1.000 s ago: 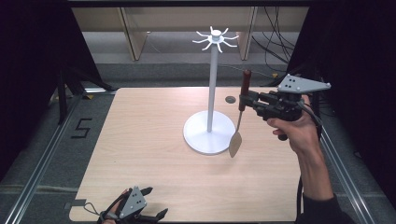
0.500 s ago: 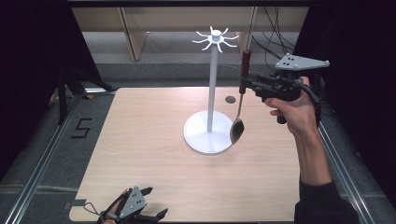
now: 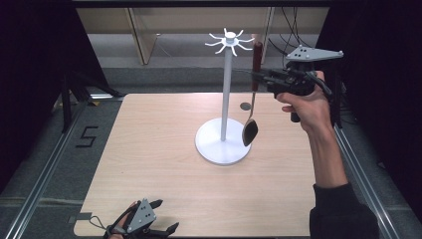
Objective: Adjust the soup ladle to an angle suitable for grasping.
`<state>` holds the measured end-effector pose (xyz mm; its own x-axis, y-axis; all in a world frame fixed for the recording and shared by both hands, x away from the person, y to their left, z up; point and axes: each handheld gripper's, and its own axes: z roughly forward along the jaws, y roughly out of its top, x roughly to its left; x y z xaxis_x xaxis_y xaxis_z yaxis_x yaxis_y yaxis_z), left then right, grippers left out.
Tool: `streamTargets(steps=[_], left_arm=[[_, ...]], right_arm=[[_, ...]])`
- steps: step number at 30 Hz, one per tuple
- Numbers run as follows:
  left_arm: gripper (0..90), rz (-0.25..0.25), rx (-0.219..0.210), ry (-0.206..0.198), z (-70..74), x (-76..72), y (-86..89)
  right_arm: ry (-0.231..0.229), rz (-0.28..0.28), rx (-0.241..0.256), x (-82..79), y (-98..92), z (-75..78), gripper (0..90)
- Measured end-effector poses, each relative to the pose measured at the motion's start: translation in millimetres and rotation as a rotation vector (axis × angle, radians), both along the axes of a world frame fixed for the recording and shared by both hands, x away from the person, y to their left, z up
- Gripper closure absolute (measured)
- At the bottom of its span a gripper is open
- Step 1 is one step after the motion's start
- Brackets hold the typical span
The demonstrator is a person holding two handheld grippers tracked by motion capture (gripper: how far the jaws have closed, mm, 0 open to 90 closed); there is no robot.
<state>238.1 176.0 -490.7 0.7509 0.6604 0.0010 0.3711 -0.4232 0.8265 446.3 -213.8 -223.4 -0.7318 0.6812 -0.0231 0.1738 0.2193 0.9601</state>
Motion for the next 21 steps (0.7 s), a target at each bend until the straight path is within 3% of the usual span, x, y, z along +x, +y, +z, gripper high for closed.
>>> streamTargets(steps=[1, 2, 4, 5, 6, 9, 10, 11, 13, 14, 16, 17, 19, 21], left_arm=[[15.1, 0.002, -0.022, 0.004, -0.5, -0.8, -1.0], [15.1, -0.001, -0.017, 0.001, -0.5, -0.5, -0.4], [15.1, 0.005, -0.029, 0.007, -0.5, -0.6, -1.0], [15.1, -0.002, 0.007, -0.001, 0.2, 0.2, 0.4], [15.1, -0.003, 0.002, 0.001, 0.0, -0.1, 0.2], [15.1, 0.009, -0.042, 0.006, -0.9, -0.9, -1.9], [15.1, 0.005, -0.038, 0.001, -0.8, -0.8, -1.7], [15.1, -0.006, 0.011, -0.002, 0.1, 0.2, 0.8], [15.1, -0.001, 0.006, -0.002, 0.1, 0.2, 0.4], [15.1, 0.005, -0.036, 0.004, -0.5, -0.9, -1.5], [15.1, 0.001, -0.022, 0.003, -0.7, -0.7, -1.0], [15.1, -0.003, 0.007, -0.001, 0.0, 0.2, 0.6], [15.1, 0.001, -0.025, 0.004, -0.1, -1.2, -0.7], [15.1, -0.001, -0.027, 0.002, -0.2, -1.1, -1.1]], right_arm=[[0.003, -0.002, -0.003, 0.5, 1.1, -0.5, 74.1], [0.019, 0.005, 0.004, 0.2, 2.4, -0.5, 74.2], [0.010, 0.005, 0.001, 1.9, 3.0, -0.5, 74.1], [0.008, 0.003, 0.003, 2.3, 3.5, -0.5, 74.1], [0.003, -0.005, -0.003, 2.9, 4.1, 0.0, 74.2], [0.010, -0.005, 0.002, 4.4, 5.4, 1.5, 74.1], [0.010, -0.006, 0.006, 4.5, 5.9, 1.9, 74.1], [0.014, -0.014, -0.001, 5.9, 6.1, 2.8, 74.1], [0.024, -0.029, -0.004, 6.5, 6.9, 3.2, 74.1], [0.024, -0.029, -0.004, 6.5, 6.9, 3.2, 74.1], [0.024, -0.028, -0.016, 8.5, 8.6, 3.4, 74.1], [0.024, -0.021, -0.017, 9.2, 9.1, 3.4, 74.1], [0.033, -0.027, -0.011, 9.2, 10.7, 3.1, 74.1], [0.033, -0.030, -0.014, 9.6, 11.2, 3.0, 74.1]])
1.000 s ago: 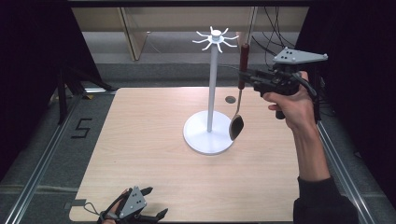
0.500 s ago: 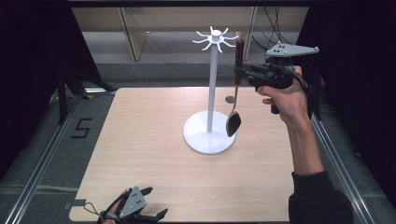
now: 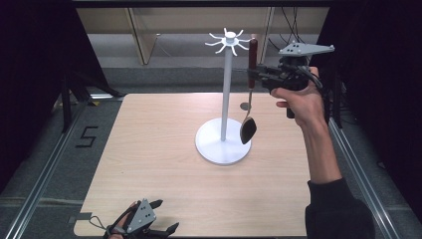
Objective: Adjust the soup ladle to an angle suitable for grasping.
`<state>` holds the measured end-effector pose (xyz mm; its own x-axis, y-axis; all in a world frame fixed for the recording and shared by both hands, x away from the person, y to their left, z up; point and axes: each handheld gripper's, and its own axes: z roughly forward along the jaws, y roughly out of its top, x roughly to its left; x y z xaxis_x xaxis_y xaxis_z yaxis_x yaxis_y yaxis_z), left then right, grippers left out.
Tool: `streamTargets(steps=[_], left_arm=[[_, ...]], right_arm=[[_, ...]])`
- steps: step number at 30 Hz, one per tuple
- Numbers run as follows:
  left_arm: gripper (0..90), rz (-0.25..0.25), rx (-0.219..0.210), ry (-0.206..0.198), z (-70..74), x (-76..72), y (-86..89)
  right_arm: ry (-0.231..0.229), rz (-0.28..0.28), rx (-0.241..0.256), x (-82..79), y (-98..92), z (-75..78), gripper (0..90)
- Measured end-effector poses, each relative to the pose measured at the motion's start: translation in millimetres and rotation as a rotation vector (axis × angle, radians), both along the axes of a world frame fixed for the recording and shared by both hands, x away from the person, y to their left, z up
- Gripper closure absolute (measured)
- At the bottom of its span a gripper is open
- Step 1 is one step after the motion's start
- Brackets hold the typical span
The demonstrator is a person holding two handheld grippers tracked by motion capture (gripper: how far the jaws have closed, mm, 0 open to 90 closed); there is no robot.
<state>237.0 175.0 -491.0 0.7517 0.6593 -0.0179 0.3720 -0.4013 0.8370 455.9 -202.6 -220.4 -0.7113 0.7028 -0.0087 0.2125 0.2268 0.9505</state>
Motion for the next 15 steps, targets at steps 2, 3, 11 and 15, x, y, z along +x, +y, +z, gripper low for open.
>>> streamTargets(steps=[2, 3, 11, 15], left_arm=[[15.1, 0.004, -0.008, 0.000, -0.5, 0.2, -0.3], [15.1, 0.003, -0.001, 0.003, 0.1, -0.1, 0.1], [15.1, -0.010, 0.009, -0.010, 0.4, 0.8, 0.7], [15.1, -0.001, -0.001, -0.002, 0.2, -0.1, 0.2]], right_arm=[[-0.005, 0.006, -0.005, 1.5, 0.9, 0.2, 74.1], [0.003, 0.000, -0.004, 1.3, 2.2, -0.1, 74.1], [0.002, 0.006, -0.018, 5.0, 6.2, -1.4, 74.1], [0.003, 0.003, -0.012, 6.0, 8.4, -2.2, 74.0]])
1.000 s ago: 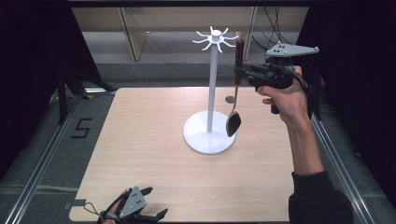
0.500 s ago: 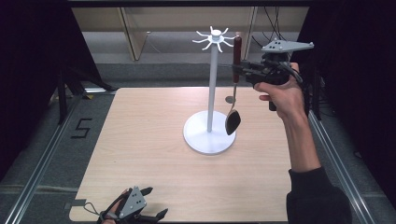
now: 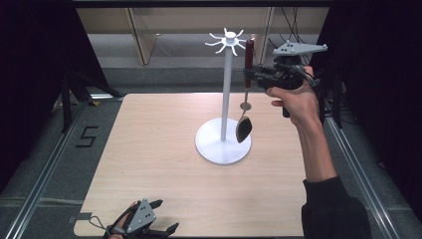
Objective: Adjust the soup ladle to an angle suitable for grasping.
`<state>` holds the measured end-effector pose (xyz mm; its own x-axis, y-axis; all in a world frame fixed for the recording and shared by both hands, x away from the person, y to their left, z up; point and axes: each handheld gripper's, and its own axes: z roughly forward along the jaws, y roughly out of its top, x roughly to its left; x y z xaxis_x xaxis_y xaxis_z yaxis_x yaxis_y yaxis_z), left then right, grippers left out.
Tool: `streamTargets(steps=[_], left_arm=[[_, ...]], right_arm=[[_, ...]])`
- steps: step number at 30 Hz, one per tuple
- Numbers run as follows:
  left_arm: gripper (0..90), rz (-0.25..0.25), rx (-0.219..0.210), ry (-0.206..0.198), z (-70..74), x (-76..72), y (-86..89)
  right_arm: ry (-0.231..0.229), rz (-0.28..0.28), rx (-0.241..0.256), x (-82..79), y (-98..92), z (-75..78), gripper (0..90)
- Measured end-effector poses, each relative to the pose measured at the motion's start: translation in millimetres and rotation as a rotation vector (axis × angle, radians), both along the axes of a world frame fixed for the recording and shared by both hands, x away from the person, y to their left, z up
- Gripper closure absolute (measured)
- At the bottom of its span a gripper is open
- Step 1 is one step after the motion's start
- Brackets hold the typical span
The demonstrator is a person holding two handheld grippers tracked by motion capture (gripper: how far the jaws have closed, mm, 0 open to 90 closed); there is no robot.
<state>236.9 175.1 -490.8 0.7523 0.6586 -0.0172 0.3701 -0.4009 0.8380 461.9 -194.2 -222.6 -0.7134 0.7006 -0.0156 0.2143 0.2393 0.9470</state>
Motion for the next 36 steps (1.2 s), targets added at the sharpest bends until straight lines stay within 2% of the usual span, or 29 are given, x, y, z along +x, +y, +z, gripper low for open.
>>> streamTargets(steps=[1, 2, 3, 4, 8, 10, 11, 13, 14, 16, 17, 19, 20, 24, 26, 27, 28, 29, 32, 33, 34, 35, 36], left_arm=[[15.1, -0.006, 0.013, -0.002, 0.3, 0.4, 0.9], [15.1, 0.002, 0.003, 0.002, 0.0, 0.1, 0.4], [15.1, -0.011, 0.025, -0.003, 0.9, 1.0, 2.0], [15.1, 0.002, -0.002, 0.003, -0.1, -0.1, -0.1], [15.1, 0.003, -0.003, 0.002, -0.2, 0.2, -0.1], [15.1, -0.006, 0.016, 0.001, 0.3, 0.1, 0.8], [15.1, -0.006, 0.016, 0.001, 0.3, 0.1, 0.8], [15.1, -0.005, 0.020, 0.000, 0.3, 0.2, 1.0], [15.1, 0.000, -0.001, 0.001, 0.1, -0.3, 0.0], [15.1, 0.002, -0.004, 0.004, -0.2, -0.6, -0.1], [15.1, -0.005, 0.012, 0.000, 0.2, 0.1, 0.9], [15.1, 0.002, -0.001, 0.003, -0.1, -0.2, -0.2], [15.1, -0.004, 0.016, 0.001, 0.4, 0.0, 0.8], [15.1, 0.002, 0.001, 0.004, -0.2, -0.2, -0.5], [15.1, -0.008, 0.039, 0.010, 0.6, 0.9, 1.4], [15.1, -0.008, 0.039, 0.010, 0.6, 0.9, 1.4], [15.1, -0.003, 0.012, 0.010, 0.1, 0.3, 0.1], [15.1, 0.000, 0.006, 0.011, -0.1, 0.2, -0.3], [15.1, 0.001, 0.004, 0.009, -0.2, 0.0, -0.4], [15.1, -0.002, 0.014, 0.008, 0.1, 0.5, 0.4], [15.1, -0.008, 0.043, 0.007, 0.9, 1.1, 1.8], [15.1, -0.008, 0.043, 0.007, 0.9, 1.1, 1.8], [15.1, -0.001, 0.003, 0.012, -0.2, -0.1, -0.5]], right_arm=[[0.003, -0.005, 0.000, -0.3, 0.8, 0.0, 74.0], [0.002, 0.000, -0.001, 0.4, 1.0, 0.1, 74.0], [0.001, -0.002, -0.005, 0.7, 0.9, 0.2, 74.0], [-0.003, -0.006, -0.009, 1.1, 1.5, -0.3, 73.9], [0.000, -0.005, -0.008, 1.8, 3.3, -1.3, 73.9], [-0.003, -0.004, 0.004, 3.0, 5.2, -3.5, 73.4], [0.002, -0.006, 0.023, 3.1, 5.4, -4.4, 73.2], [-0.007, -0.006, 0.023, 3.6, 4.6, -5.1, 73.0], [-0.002, 0.003, 0.041, 3.4, 3.4, -6.9, 72.2], [0.002, -0.001, 0.049, 1.7, 3.0, -7.4, 71.4], [0.006, -0.003, 0.053, 0.3, 0.8, -7.8, 69.3], [0.010, -0.004, 0.060, -1.8, -2.3, -8.7, 67.1], [0.010, -0.004, 0.060, -1.8, -2.3, -8.7, 67.1], [-0.022, -0.012, 0.065, -5.6, -10.6, -11.1, 63.6], [-0.020, -0.015, 0.075, -11.9, -15.5, -14.5, 60.1], [-0.028, -0.011, 0.073, -12.5, -16.8, -15.1, 59.5], [-0.024, -0.012, 0.081, -14.3, -17.9, -16.2, 58.8], [-0.024, -0.012, 0.081, -14.3, -17.9, -16.2, 58.8], [-0.030, -0.020, 0.070, -17.8, -23.8, -20.3, 55.2], [-0.030, -0.020, 0.070, -17.8, -23.8, -20.3, 55.2], [-0.020, -0.022, 0.075, -19.6, -25.6, -23.1, 54.9], [-0.020, -0.022, 0.075, -19.6, -25.6, -23.1, 54.9], [-0.015, -0.026, 0.077, -20.8, -26.0, -24.1, 54.3]])
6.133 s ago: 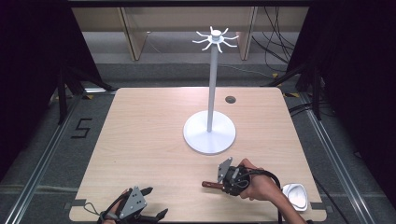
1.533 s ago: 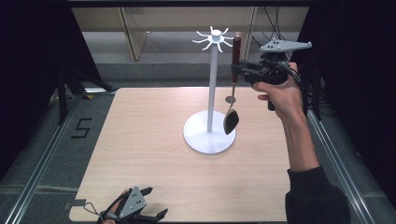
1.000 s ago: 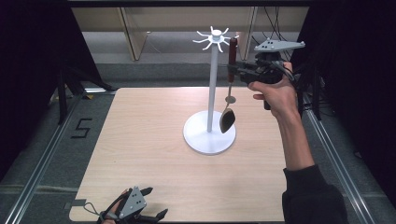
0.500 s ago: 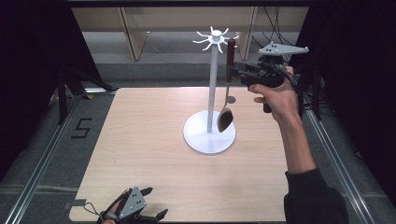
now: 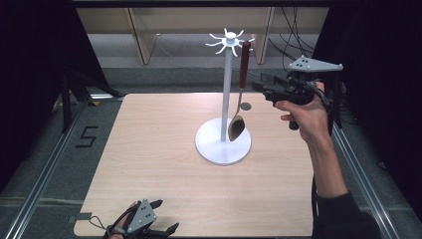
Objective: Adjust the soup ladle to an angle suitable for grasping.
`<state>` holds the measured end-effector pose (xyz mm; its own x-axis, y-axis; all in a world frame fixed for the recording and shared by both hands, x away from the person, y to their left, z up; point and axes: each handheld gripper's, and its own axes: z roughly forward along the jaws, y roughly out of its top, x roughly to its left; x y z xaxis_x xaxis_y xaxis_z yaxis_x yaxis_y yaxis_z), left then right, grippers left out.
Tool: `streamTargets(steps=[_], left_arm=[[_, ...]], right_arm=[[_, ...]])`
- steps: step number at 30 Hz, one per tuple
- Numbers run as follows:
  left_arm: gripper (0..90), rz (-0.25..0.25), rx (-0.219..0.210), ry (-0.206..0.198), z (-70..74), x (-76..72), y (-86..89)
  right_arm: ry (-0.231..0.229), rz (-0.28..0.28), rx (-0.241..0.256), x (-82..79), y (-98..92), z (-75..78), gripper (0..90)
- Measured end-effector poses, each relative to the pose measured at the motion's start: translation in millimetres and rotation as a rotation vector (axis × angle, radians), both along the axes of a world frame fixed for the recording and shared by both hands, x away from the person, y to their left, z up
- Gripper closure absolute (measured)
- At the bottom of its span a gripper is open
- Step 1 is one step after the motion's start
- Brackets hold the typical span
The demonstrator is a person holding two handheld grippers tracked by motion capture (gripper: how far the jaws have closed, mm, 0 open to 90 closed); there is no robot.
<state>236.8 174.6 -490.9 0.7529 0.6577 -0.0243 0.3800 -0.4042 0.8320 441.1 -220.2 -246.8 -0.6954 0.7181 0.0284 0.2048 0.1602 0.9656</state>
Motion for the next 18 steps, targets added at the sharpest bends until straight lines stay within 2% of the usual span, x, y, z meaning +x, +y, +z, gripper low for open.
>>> streamTargets(steps=[1, 2, 3, 4, 5, 7, 8, 11, 16, 18], left_arm=[[15.1, 0.005, -0.005, -0.012, -0.8, 0.1, -0.3], [15.1, -0.005, 0.020, -0.003, 0.7, 0.7, 1.5], [15.1, 0.000, 0.031, -0.014, 0.3, 1.2, 1.8], [15.1, 0.006, 0.005, -0.009, 0.0, 0.2, 0.4], [15.1, 0.002, 0.000, -0.003, 0.0, 0.2, 0.2], [15.1, -0.001, 0.018, -0.002, 0.3, 0.9, 1.3], [15.1, 0.000, 0.011, -0.001, 0.2, 0.8, 0.9], [15.1, 0.002, 0.009, -0.005, -0.2, 0.6, 0.5], [15.1, -0.003, 0.012, 0.001, 0.5, 0.5, 1.0], [15.1, 0.004, 0.015, -0.003, 0.1, 0.9, 1.3]], right_arm=[[-0.015, 0.003, -0.009, -0.1, -1.7, -1.4, 53.7], [-0.009, 0.004, -0.001, -1.1, -1.9, -2.8, 53.6], [0.004, -0.001, 0.001, -3.2, -2.6, -3.6, 53.4], [0.014, 0.005, 0.005, -5.5, -3.9, -5.9, 53.0], [0.019, 0.000, 0.008, -7.0, -3.7, -6.9, 53.0], [0.007, 0.009, 0.007, -7.1, -4.5, -7.9, 52.8], [0.017, 0.007, 0.010, -9.1, -4.6, -9.2, 52.5], [-0.011, 0.018, -0.010, -10.3, -6.3, -11.6, 52.1], [-0.020, 0.027, -0.008, -16.5, -5.1, -15.3, 49.0], [-0.009, 0.024, -0.007, -20.0, -4.2, -17.2, 47.5]])
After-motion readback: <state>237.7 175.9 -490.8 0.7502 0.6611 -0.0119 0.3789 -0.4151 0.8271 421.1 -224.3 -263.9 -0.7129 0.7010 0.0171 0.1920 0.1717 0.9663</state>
